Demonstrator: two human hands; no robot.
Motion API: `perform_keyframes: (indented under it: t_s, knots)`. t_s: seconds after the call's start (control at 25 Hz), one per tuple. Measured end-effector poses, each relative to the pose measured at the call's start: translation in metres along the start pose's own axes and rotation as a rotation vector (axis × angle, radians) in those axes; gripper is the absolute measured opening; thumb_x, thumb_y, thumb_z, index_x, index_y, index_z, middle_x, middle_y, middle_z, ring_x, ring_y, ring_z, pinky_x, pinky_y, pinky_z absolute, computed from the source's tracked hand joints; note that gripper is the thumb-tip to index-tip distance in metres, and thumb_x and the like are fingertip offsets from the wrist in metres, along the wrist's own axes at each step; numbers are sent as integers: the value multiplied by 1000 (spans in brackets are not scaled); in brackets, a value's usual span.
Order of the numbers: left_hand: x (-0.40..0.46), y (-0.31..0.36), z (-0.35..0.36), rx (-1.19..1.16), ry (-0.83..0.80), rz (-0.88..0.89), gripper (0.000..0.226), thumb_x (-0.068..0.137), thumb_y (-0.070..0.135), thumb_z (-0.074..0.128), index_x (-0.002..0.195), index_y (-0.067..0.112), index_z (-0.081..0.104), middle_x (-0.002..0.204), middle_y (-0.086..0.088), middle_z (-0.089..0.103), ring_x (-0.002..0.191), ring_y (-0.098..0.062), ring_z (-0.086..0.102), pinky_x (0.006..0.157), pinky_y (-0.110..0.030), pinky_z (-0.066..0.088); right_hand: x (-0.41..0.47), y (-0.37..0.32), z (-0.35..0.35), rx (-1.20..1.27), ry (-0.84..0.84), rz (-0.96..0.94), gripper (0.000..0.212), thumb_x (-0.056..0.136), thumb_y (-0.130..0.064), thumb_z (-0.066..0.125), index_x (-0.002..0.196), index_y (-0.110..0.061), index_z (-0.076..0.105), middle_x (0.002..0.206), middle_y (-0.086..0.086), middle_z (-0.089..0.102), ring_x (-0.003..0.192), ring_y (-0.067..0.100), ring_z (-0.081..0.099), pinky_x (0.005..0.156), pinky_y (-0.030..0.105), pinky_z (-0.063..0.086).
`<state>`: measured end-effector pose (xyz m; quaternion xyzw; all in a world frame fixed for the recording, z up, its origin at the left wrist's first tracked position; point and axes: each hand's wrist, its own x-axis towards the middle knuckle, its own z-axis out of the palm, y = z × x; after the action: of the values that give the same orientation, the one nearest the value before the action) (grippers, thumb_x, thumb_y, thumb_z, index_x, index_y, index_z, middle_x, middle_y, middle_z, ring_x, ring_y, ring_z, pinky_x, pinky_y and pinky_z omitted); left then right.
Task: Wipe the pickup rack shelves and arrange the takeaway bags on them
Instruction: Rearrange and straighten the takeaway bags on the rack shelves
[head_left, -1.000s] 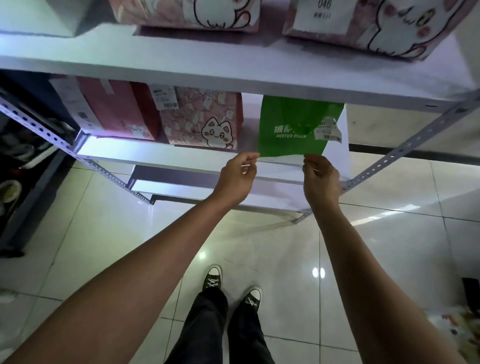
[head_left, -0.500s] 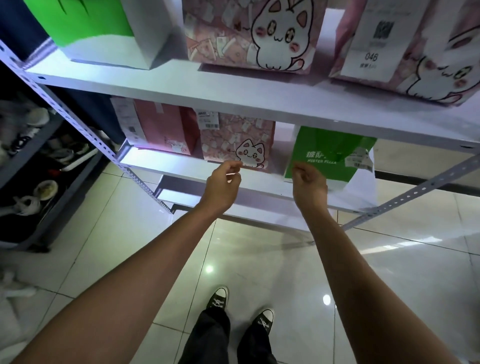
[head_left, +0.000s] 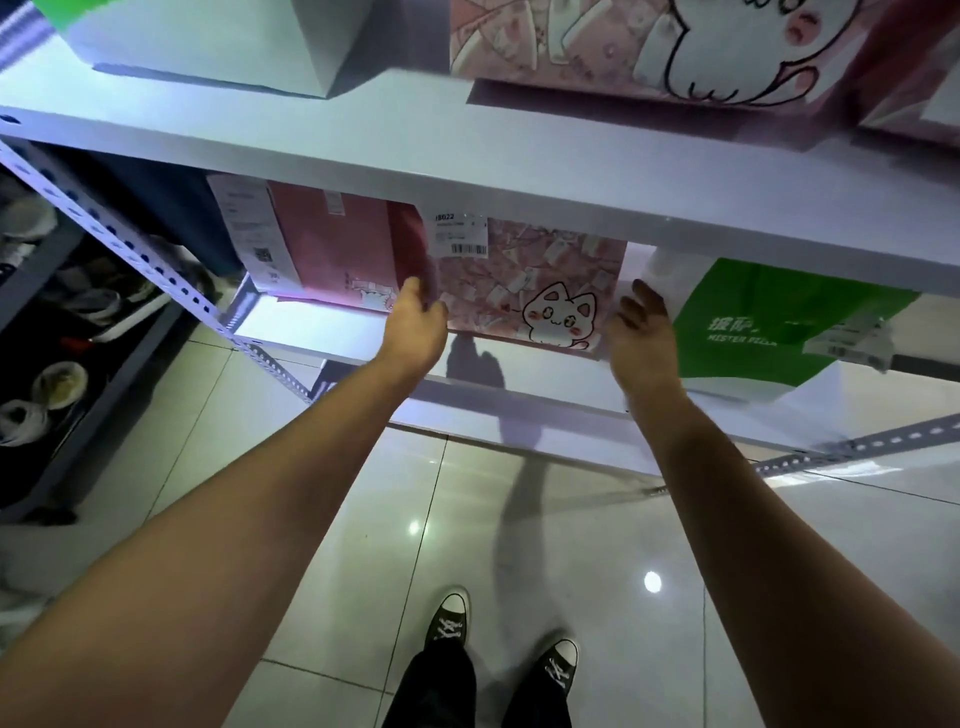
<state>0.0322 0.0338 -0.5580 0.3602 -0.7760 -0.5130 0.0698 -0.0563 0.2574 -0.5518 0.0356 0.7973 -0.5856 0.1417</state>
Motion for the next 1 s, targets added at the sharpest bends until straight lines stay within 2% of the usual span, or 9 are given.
perform_keyframes:
  t_s: [0.08,0.2,0.28,0.36,0.44,0.52,0.64,0.8,1.0]
  knots:
    - [27,-7,0,40,-12,-38,31,97,12,44,125,1,52,120,-16,62,111,-35,57,93,-36,45,13,1,10,5,22,24,60,98,-3,53,153,-13,33,151,10,46,134,22,49,108,29,41]
    - [52,-14,2,130,-53,-108,34,96,12,44,123,-6,55,119,-25,62,109,-40,57,96,-43,47,27,0,22,72,23,112,61,97,-1,55,152,-17,34,144,1,47,133,15,46,106,25,40]
    - [62,-15,4,126,-77,-132,34,94,11,46,118,-9,59,109,-24,63,97,-38,59,86,-40,48,34,0,27,94,59,122,56,97,3,56,147,-16,40,141,0,50,135,20,47,113,34,42]
    - [65,-13,7,98,-120,-140,32,93,11,49,112,-11,63,97,-18,61,84,-31,54,74,-35,42,37,1,29,38,72,59,49,94,6,58,140,-11,47,138,8,57,129,26,55,109,44,47]
    - [67,-11,9,85,-157,-134,30,93,11,50,110,-9,64,95,-16,60,82,-29,51,71,-34,39,36,3,29,42,68,9,40,91,11,59,124,-11,54,124,8,64,118,27,61,105,47,50]
    - [65,-9,11,94,-168,-116,27,93,13,50,107,-5,65,93,-16,60,77,-30,51,67,-31,39,33,5,27,42,92,3,40,89,13,58,119,-13,56,116,5,65,111,25,63,103,45,52]
    - [61,-8,14,107,-178,-63,23,94,13,49,110,3,62,88,-11,60,62,-16,48,52,-24,37,28,7,21,55,122,24,44,87,15,54,125,-7,58,121,10,69,103,19,66,96,34,56]
    - [54,-13,11,111,-233,-29,29,96,14,48,122,5,58,107,-16,67,74,-20,54,71,-26,42,24,11,20,70,121,62,46,87,17,48,128,-1,60,122,15,69,110,29,66,97,40,55]
    - [37,-13,-1,86,-221,-48,43,98,24,51,137,8,47,135,-8,58,111,-21,54,93,-29,39,11,11,14,177,117,120,45,95,13,50,139,5,44,126,19,60,117,25,56,107,34,45]
